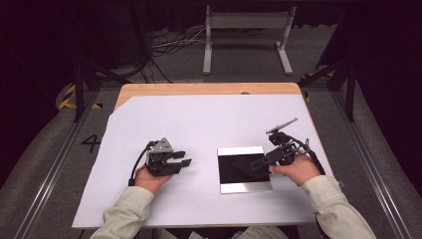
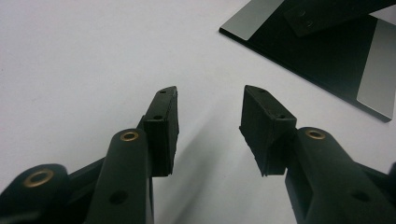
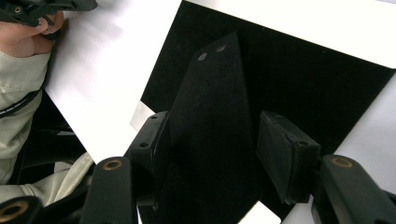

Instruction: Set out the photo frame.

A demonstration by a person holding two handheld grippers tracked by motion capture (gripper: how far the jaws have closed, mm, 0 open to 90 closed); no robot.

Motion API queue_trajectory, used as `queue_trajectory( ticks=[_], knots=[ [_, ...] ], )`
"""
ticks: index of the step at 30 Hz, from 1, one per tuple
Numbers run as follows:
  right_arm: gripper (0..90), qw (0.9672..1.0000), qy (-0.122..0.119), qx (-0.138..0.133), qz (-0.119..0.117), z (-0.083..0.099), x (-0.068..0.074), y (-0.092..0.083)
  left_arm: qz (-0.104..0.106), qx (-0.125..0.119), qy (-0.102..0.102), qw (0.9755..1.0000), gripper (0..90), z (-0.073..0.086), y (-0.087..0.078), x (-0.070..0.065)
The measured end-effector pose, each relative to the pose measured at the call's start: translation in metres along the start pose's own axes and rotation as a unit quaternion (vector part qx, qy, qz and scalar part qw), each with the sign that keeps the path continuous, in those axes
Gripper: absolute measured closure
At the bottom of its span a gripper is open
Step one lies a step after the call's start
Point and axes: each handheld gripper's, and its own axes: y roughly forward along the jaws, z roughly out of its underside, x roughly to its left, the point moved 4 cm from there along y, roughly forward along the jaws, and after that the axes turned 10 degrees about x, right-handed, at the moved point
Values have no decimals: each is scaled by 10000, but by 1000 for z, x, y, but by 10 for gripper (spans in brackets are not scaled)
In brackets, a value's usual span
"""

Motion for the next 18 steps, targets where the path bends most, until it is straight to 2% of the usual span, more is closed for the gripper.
queue_trajectory(
  ticks=[8, 18],
  knots=[
    [448, 9999, -101, 129, -50, 0, 7, 4, -4, 5, 13, 10000, 570, 0, 0, 0],
    [478, 9998, -4, 183, -37, -1, 7, 3, 9, 24, 9, 10000, 571, 0, 0, 1]
  ],
)
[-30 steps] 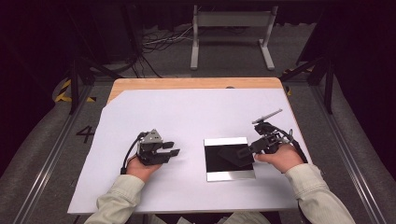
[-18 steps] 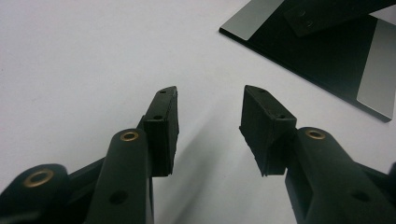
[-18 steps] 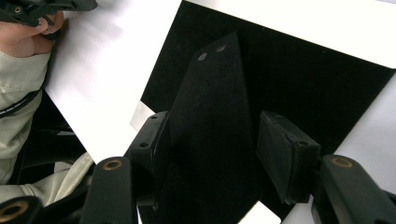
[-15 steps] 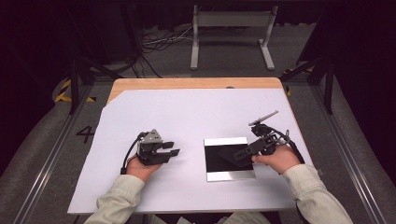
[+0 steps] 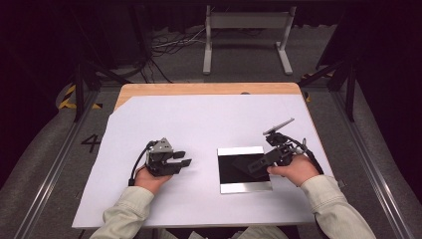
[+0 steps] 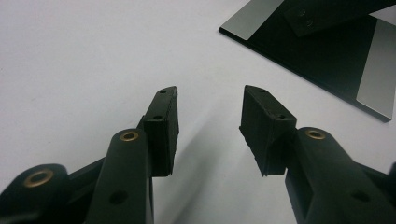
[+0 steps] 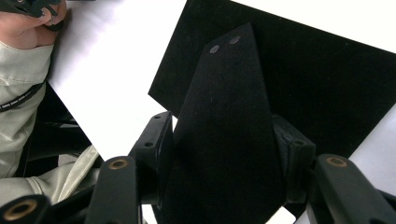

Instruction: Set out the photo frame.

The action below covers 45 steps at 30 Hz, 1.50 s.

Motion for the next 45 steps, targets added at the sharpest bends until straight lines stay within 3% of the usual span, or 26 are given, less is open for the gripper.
queue_trajectory(
  ticks=[6, 15, 22, 28, 32, 39, 45],
  knots=[
    [488, 9999, 54, -23, 103, 2, 4, 0, 12, -4, -16, 10000, 571, 0, 0, 0],
    [558, 9999, 69, -93, -80, 7, 4, -4, 6, 13, -19, 10000, 572, 0, 1, 0],
    [604, 9999, 17, -103, -96, 11, 9, -8, 7, 7, -13, 10000, 572, 0, 1, 0],
    [655, 9996, -100, -149, -199, 15, 13, -10, 16, 21, 12, 10000, 572, 0, 2, -1],
    [713, 9988, -234, -131, -409, 18, 17, -11, 11, 19, 12, 10000, 572, 0, 1, -1],
    [742, 9980, -383, -200, -453, 18, 20, -13, 10, 18, 16, 10000, 571, 0, 1, -1],
    [809, 9953, -571, -328, -709, 18, 29, -17, -3, 8, 18, 10000, 570, 0, 1, -1]
  ],
)
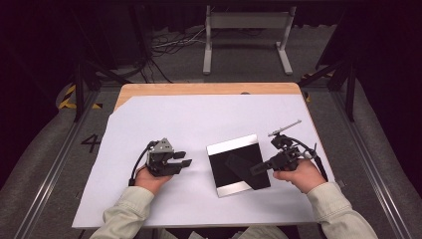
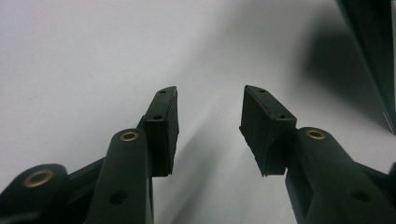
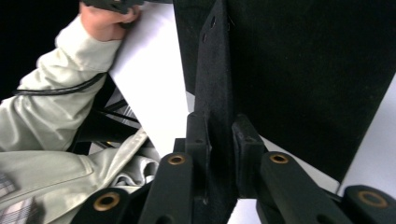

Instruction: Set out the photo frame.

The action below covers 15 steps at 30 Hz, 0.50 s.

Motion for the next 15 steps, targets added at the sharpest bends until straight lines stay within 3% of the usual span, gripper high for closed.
queue_trajectory(
  ticks=[6, 15],
  knots=[
    [853, 9996, -200, -87, -168, -3, 11, -1, -2, 7, -6, 10000, 569, 0, 0, 0],
    [867, 9987, -272, -260, -330, -8, 15, -1, 10, -3, -34, 10000, 568, 0, 0, 0]
  ],
)
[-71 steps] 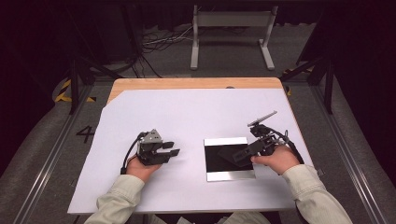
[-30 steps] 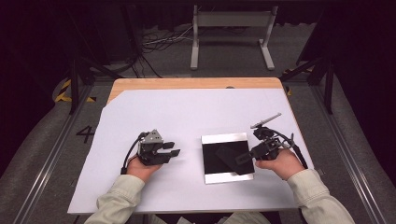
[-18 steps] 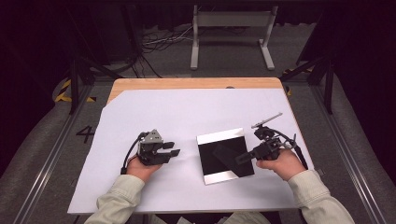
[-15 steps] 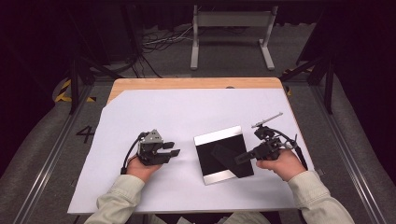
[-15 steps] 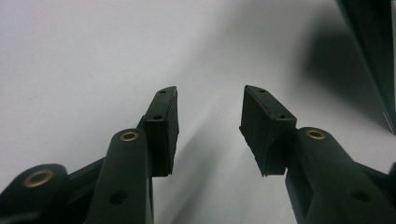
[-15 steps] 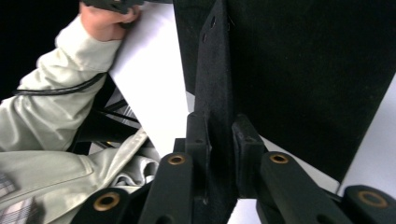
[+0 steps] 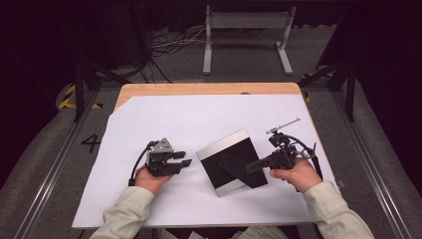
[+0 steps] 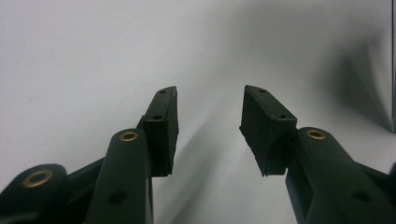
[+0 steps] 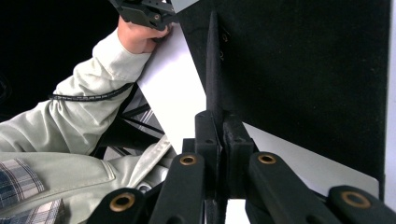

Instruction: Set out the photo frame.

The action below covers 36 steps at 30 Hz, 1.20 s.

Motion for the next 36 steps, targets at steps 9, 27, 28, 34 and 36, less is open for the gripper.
queue_trajectory(
  ticks=[9, 27, 28, 34, 36],
  knots=[
    [869, 9982, -59, -511, 317, -6, 3, -6, -23, 6, 34, 10000, 568, 0, 0, 0],
    [869, 9805, -667, -1502, 1081, -5, -11, -6, -15, -1, 18, 10000, 567, 0, 0, 0],
    [869, 9805, -699, -1502, 1060, -3, -12, -6, 1, 3, 13, 10000, 567, 0, 0, 0],
    [868, 9802, -879, -1379, 1115, 6, -17, -6, 4, 18, 12, 10000, 567, 0, 0, 0],
    [868, 9802, -963, -1311, 1133, 9, -18, -6, 10, 19, 4, 10000, 567, 0, 0, -1]
  ],
)
